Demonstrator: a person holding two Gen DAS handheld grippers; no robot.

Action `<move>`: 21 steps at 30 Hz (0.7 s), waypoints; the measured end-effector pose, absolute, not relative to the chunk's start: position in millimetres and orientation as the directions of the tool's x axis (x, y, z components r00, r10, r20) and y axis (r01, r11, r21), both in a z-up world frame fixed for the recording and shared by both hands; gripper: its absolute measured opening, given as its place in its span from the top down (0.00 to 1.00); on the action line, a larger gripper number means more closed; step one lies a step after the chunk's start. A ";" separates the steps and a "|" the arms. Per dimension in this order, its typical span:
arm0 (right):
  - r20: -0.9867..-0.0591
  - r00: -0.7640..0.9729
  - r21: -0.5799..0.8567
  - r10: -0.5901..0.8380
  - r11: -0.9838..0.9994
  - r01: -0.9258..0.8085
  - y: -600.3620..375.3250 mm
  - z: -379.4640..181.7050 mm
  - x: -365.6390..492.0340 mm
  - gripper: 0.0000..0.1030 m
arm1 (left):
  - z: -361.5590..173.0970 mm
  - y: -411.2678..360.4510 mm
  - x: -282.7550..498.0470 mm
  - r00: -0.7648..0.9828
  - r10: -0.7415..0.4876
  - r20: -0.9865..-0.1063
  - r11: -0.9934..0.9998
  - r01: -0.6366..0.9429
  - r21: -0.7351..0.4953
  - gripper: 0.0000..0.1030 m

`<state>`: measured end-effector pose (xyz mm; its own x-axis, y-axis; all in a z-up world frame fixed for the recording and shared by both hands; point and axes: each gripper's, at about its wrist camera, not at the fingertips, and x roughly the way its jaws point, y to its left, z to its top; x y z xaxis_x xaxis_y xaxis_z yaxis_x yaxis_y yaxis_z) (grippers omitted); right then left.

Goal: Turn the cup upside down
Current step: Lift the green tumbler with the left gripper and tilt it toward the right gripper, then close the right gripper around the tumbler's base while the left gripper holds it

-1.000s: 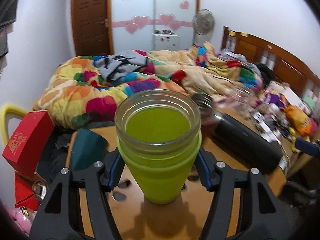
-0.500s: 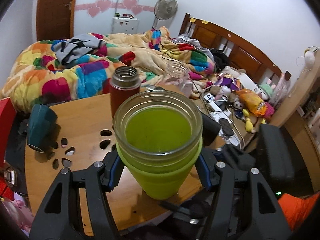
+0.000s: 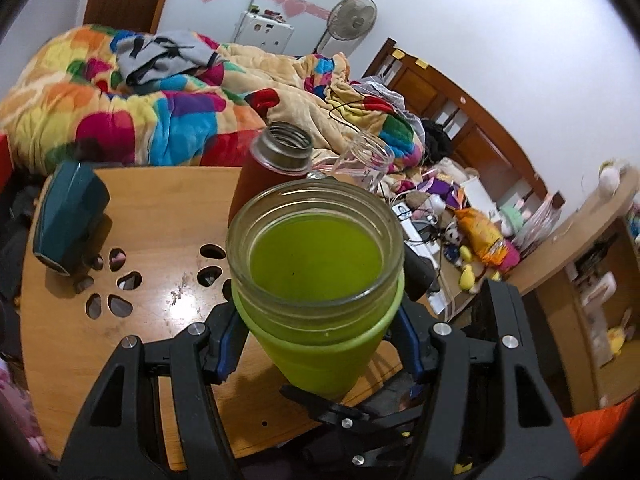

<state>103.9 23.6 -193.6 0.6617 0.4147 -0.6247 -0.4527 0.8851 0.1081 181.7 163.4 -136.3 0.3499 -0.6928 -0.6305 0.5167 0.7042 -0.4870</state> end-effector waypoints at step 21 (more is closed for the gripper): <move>-0.640 0.652 0.093 0.406 0.884 -0.459 26.8 -202.4 104.9 0.39 | -210.4 178.1 220.4 0.311 -0.630 -0.712 0.777 0.224 -0.589 0.23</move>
